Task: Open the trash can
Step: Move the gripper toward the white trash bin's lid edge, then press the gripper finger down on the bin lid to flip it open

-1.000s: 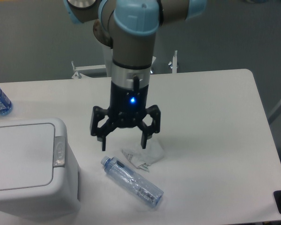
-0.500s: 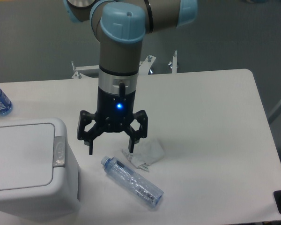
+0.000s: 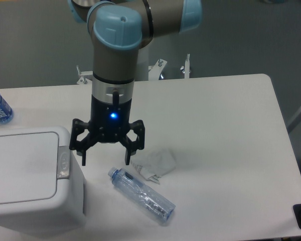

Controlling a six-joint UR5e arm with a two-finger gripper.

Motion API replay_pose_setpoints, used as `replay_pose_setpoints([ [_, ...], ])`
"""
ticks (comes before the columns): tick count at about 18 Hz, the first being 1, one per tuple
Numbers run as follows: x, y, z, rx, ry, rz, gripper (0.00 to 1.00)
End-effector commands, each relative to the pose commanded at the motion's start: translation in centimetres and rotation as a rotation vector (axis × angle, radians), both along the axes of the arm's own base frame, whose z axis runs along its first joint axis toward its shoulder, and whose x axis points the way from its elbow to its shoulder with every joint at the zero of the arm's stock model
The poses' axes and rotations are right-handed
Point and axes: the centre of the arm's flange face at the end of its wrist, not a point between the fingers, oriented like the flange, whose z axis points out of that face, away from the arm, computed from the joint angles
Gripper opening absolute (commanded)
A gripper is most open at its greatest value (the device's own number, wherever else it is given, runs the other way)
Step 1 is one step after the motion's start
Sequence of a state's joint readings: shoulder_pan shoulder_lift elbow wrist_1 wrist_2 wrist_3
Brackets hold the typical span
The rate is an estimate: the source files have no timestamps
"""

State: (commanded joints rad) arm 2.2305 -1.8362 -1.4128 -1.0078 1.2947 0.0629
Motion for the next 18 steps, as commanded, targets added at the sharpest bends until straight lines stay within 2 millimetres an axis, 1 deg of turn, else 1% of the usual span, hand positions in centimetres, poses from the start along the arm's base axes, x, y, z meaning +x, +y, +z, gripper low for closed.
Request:
replay_pose_setpoints([
  [3,0.6,0.2,-0.1,-0.001,-0.001,-0.009,1.0],
  [6,0.7,0.2,-0.4,-0.005,-0.007,-0.01,1.0],
  [8,1.4,0.5,-0.5,-0.006,-0.012,-0.013,1.0],
  [14,1.5,0.6,-0.4,-0.004,-0.019,0.002,1.0],
  [18,1.8,0.8,-0.8,-0.01,-0.024,-0.004,1.0],
])
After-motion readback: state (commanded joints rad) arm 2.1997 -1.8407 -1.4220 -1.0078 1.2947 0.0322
